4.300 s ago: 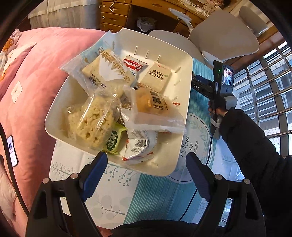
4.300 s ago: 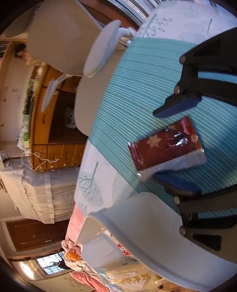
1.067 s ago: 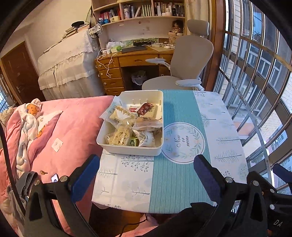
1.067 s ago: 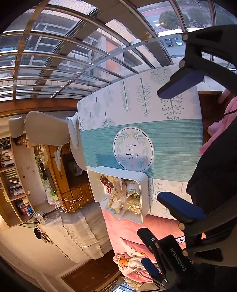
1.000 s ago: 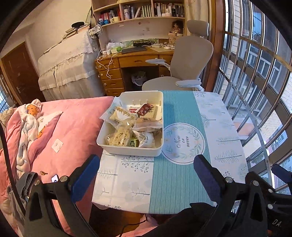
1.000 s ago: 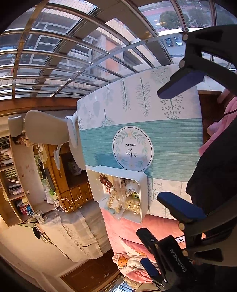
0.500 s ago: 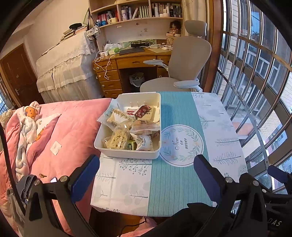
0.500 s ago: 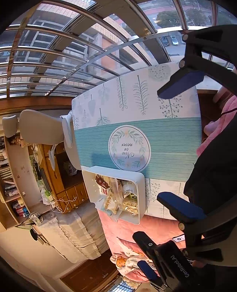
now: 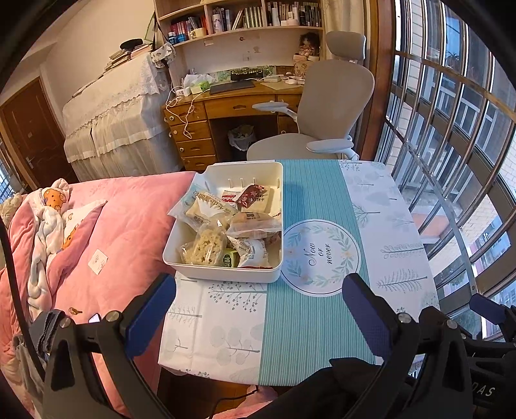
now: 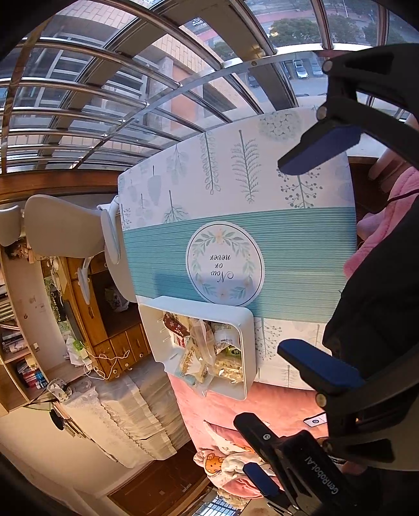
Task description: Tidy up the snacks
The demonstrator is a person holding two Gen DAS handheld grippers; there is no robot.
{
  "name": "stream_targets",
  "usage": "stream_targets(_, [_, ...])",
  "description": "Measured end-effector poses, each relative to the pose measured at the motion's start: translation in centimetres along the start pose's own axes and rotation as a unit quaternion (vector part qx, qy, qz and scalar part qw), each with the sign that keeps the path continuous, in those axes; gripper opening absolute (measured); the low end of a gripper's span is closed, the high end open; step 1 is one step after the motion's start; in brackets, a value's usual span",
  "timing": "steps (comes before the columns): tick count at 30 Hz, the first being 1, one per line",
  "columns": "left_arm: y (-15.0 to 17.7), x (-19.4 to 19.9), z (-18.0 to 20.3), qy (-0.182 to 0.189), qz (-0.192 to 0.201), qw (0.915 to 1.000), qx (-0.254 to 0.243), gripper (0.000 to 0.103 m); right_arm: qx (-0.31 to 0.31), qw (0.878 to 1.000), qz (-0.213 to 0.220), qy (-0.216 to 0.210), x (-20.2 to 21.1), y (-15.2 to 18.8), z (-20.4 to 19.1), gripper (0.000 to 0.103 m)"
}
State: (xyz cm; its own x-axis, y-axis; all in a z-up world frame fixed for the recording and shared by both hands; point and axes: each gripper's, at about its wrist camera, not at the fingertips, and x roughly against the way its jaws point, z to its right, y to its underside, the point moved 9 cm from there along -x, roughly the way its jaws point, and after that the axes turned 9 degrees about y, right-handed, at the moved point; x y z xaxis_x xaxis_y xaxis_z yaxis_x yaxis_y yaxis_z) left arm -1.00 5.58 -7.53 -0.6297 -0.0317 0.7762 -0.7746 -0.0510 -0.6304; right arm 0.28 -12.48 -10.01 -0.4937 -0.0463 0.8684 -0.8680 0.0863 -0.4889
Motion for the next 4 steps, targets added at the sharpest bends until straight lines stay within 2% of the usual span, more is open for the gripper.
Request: stream_targets(4, [-0.05,0.03,0.04,0.001,0.001,1.0000,0.000,0.103,-0.001,1.000,-0.004,-0.001,-0.37,-0.32,0.13,0.102])
